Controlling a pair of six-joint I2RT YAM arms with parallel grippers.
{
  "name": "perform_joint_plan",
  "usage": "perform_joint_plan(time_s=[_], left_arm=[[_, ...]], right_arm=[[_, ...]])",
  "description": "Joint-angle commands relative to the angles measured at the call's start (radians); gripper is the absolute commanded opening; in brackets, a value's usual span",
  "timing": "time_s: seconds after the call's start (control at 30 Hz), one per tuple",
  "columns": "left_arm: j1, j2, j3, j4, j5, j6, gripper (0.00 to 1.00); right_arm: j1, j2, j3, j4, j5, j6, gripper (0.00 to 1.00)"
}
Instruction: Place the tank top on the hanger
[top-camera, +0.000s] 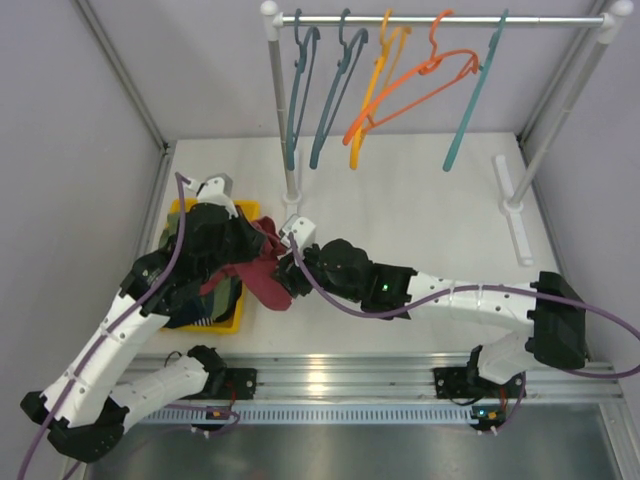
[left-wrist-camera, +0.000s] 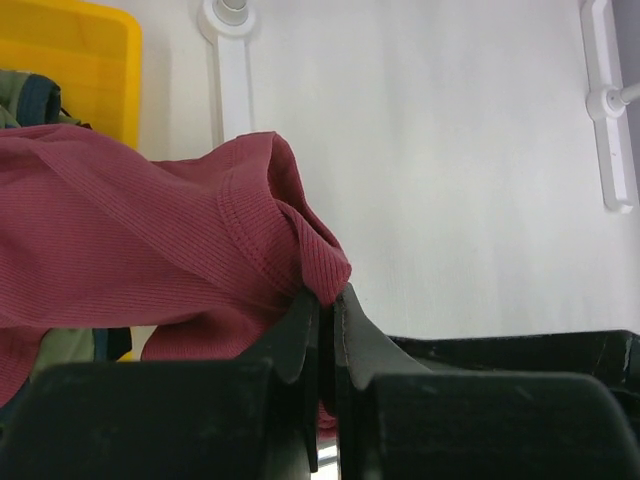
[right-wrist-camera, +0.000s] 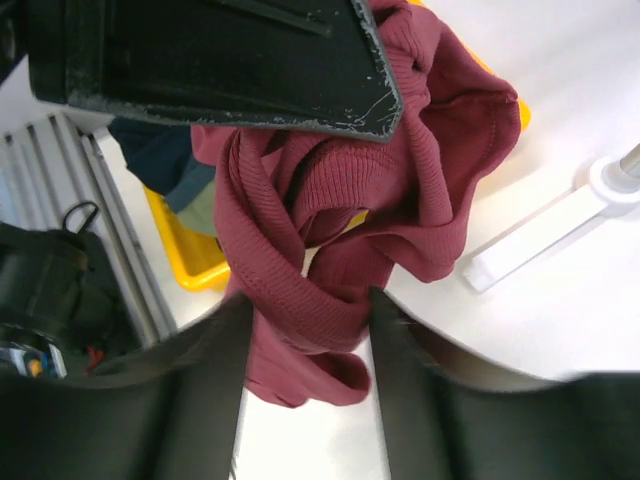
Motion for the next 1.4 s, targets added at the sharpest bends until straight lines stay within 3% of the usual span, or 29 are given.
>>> perform_joint_plan(time_s=[0.0,0.07,0.1,0.17,0.3,0.33,0.4,0.5,0.57,1.03,1.37], left_arm=[[-0.004,-0.023,-0.012,0.025,0.002,-0.007,0.0],[-0.004,-0.028,-0.023,0.026,-0.009,-0.009,0.0],[-0.006,-0.03,-0.028,0.026,-0.013,-0.009,0.0],[-0.004,-0.028,-0.043,0.032,-0.026,-0.009,0.0],[-0.004,-0.02,-0.067,0.078,-0.026,0.005,0.03],[-0.004,-0.017,-0.069,0.096,-0.026,0.008,0.09],[-0.006,-0.016,-0.069,0.118,-0.018,0.023,0.32],[-0.006,-0.031,-0.069,0.176,0.022,0.051,0.55],[-0.006,-0.062,-0.084,0.234,0.046,0.06,0.6],[-0.004,-0.315,-0.297,0.483,0.385,0.077,0.65],[-0.011,-0.313,-0.437,0.581,0.438,-0.001,0.68]], right_arm=[[0.015,-0.002,0.065,0.054,-0.017,-0.002,0.39],[0.015,-0.013,0.07,0.039,-0.008,0.004,0.24],[0.015,-0.031,0.065,0.025,-0.002,0.009,0.11],[0.015,-0.08,0.048,0.013,0.011,0.021,0.0],[0.016,-0.163,0.025,-0.029,0.005,0.047,0.0],[0.016,-0.18,0.028,-0.059,0.006,0.053,0.0],[0.015,-0.229,0.033,-0.09,0.014,0.069,0.0],[0.015,-0.263,0.109,-0.219,0.095,0.09,0.0],[0.016,-0.266,0.157,-0.329,0.17,0.098,0.0],[0.015,-0.169,0.649,-0.746,0.481,0.026,0.0],[0.006,-0.103,0.916,-0.901,0.558,-0.023,0.0]])
